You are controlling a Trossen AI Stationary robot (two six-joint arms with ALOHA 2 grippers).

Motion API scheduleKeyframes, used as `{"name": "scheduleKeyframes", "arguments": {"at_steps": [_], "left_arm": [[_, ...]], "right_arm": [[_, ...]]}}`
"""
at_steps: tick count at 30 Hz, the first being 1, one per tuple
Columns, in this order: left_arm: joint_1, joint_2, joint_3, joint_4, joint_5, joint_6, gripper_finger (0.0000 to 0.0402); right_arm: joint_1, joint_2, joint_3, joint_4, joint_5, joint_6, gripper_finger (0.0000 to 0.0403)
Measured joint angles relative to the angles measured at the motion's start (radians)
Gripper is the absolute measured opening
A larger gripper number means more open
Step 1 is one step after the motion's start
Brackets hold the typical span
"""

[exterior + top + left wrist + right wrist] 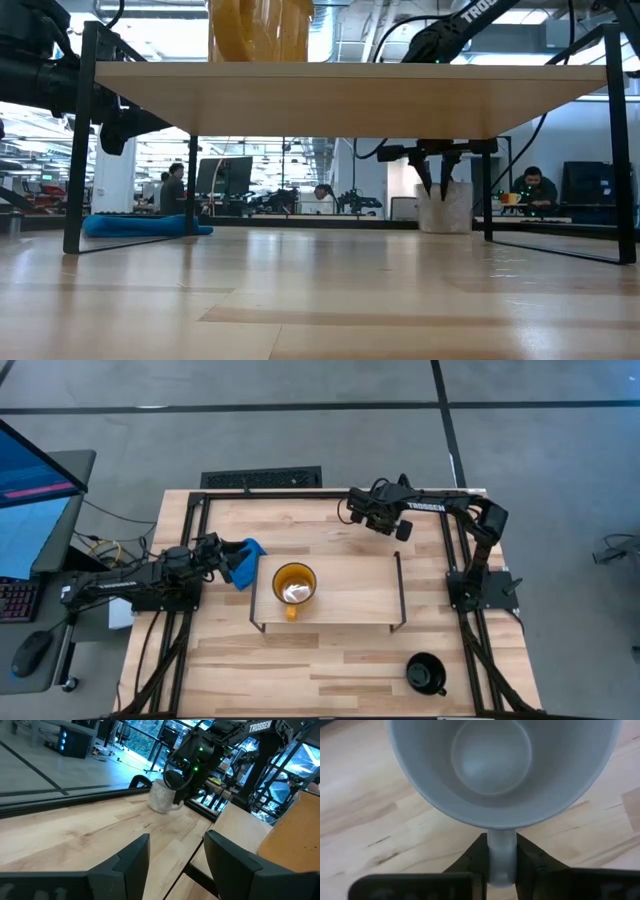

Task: Stack small to large cups/mugs on shelf
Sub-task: Put the gray cup on the shelf

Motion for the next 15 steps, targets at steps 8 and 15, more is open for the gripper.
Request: {"name": "scheduleKeyframes", "arguments": {"at_steps": [8,15], "left_arm": [[0.0,0.0,0.0,0.0,0.0,0.0,0.0179],[0.0,0.0,0.0,0.0,0.0,0.0,0.0179]], "right_arm": [[0.0,0.0,0.0,0.002,-0.015,-0.07,0.0068],[0.001,0.0,0.0,-0.029,-0.019,-0.118,0.0078]]}}
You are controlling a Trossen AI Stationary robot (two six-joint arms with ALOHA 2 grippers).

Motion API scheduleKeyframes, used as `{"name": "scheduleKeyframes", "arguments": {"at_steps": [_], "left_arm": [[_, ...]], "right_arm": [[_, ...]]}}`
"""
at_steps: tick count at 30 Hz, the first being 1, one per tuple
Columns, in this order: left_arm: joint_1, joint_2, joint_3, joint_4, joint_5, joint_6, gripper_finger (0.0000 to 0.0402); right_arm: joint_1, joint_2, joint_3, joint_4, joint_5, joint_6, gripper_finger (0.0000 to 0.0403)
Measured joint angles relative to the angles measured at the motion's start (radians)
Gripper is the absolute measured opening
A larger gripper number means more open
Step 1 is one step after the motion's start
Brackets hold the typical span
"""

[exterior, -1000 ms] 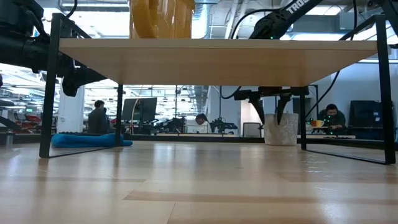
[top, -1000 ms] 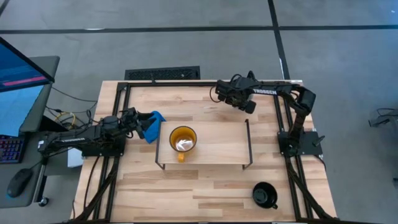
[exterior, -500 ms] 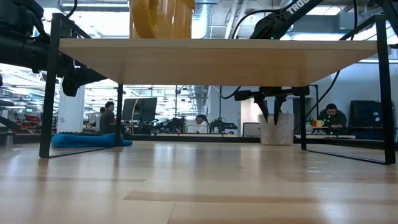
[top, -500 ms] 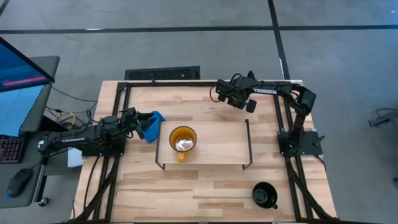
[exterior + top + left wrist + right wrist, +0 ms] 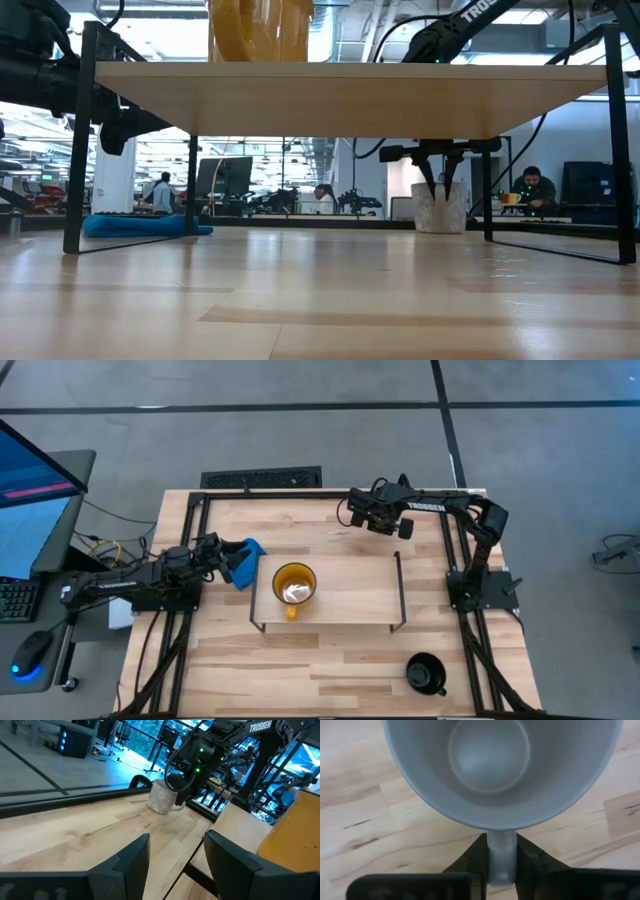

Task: Stack small to large cups/mugs on shelf
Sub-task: Put the gray cup on the shelf

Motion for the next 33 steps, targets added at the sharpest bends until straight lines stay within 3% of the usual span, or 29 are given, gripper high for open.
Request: {"name": "scheduleKeyframes", "arguments": {"at_steps": [7,13,20,29,33], "left_arm": [[0.0,0.0,0.0,0.0,0.0,0.0,0.0179],[0.0,0.0,0.0,0.0,0.0,0.0,0.0179],[0.0,0.0,0.0,0.0,0.0,0.0,0.0179],[0.0,0.0,0.0,0.0,0.0,0.0,0.0179],[0.0,0.0,0.0,0.0,0.0,0.0,0.0179]], "right_arm": [[0.001,0.0,0.0,0.001,0.0,-0.029,0.0071],[0.008,0.0,-0.001,0.003,0.0,-0.057,0.0103],[0.014,0.0,0.0,0.0,0.003,-0.058,0.0069],[0.014,0.0,0.0,0.007,0.001,-0.049,0.0094],[0.014,0.0,0.0,0.007,0.002,-0.05,0.0084]]}}
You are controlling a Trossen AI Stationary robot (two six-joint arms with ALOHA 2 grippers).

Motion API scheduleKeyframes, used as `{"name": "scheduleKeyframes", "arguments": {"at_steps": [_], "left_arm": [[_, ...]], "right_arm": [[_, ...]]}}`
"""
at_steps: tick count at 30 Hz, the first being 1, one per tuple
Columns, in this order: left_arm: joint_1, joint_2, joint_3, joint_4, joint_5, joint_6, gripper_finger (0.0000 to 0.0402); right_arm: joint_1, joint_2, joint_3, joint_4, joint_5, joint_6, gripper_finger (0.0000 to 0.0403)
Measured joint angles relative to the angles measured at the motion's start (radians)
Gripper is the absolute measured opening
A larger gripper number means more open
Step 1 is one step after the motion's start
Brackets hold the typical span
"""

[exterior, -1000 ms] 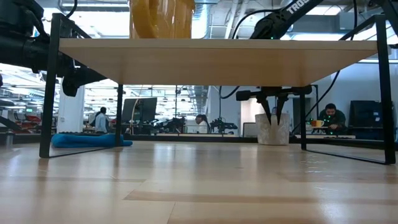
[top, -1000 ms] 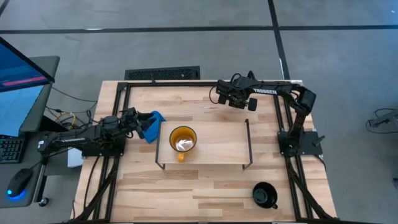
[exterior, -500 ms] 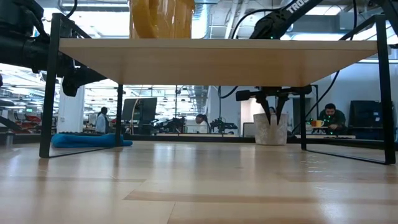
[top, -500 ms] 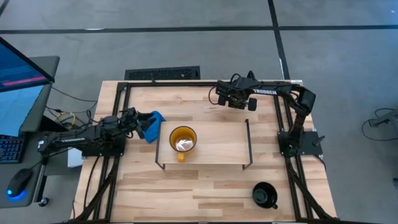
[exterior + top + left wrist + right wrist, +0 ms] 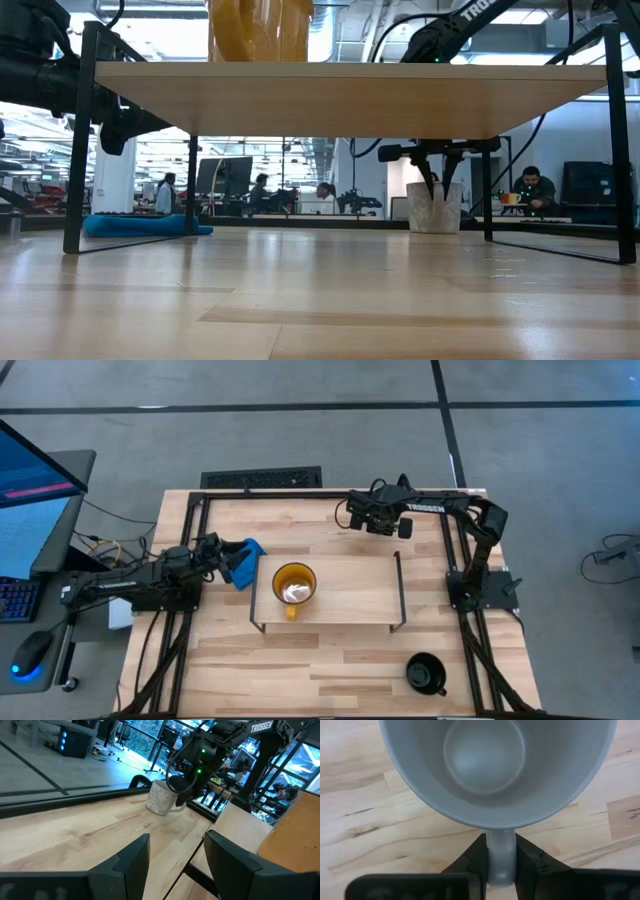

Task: Stack small to large cups/mugs on shelf
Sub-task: Put the gray cup on the shelf

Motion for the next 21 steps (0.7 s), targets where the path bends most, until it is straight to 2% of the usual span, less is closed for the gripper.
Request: {"name": "scheduleKeyframes", "arguments": {"at_steps": [5,13,21], "left_arm": [[0.0,0.0,0.0,0.0,0.0,0.0,0.0179],[0.0,0.0,0.0,0.0,0.0,0.0,0.0179],[0.0,0.0,0.0,0.0,0.0,0.0,0.0179]], "right_arm": [[0.0,0.0,0.0,-0.002,0.002,-0.008,0.007],[0.0,0.0,0.0,0.005,0.001,-0.008,0.0094],[0.0,0.0,0.0,0.001,0.01,-0.009,0.0075]]}}
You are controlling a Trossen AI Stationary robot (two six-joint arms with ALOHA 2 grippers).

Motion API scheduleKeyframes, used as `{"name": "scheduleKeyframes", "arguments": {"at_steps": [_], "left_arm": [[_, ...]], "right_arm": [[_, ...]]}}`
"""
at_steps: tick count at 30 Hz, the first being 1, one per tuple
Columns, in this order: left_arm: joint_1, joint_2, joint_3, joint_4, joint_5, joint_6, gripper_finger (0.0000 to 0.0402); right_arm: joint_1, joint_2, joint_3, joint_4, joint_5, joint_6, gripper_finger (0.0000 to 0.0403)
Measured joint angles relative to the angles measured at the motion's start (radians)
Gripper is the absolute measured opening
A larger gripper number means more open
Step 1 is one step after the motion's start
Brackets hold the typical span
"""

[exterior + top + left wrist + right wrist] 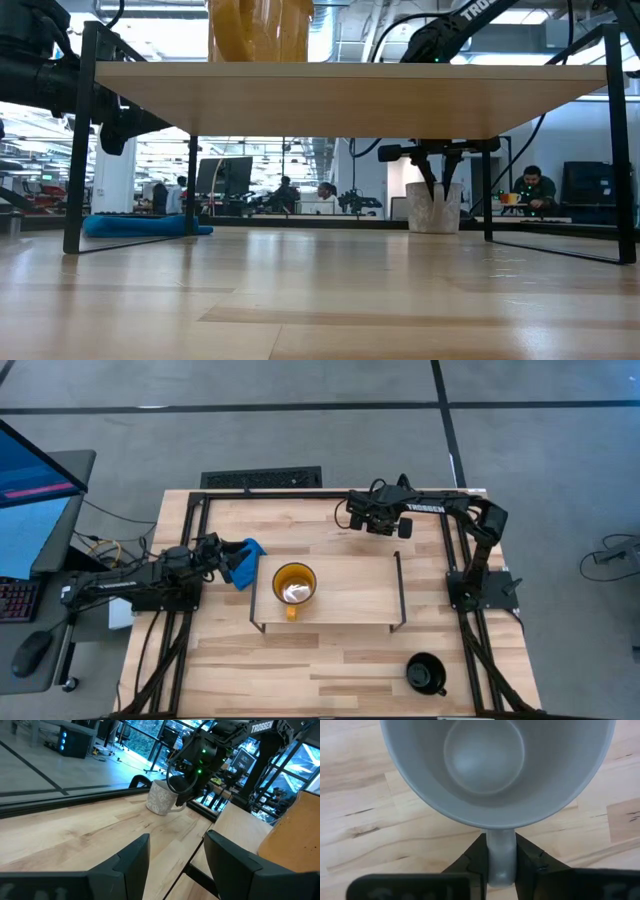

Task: Stack small to large cups/mugs on shelf
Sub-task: Put the gray cup on the shelf

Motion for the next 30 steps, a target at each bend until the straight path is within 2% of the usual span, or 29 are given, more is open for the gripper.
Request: {"name": "scheduleKeyframes", "arguments": {"at_steps": [30], "left_arm": [[0.0,0.0,0.0,0.0,0.0,0.0,0.0179]], "right_arm": [[0.0,0.0,0.0,0.003,0.019,-0.002,0.0073]]}}
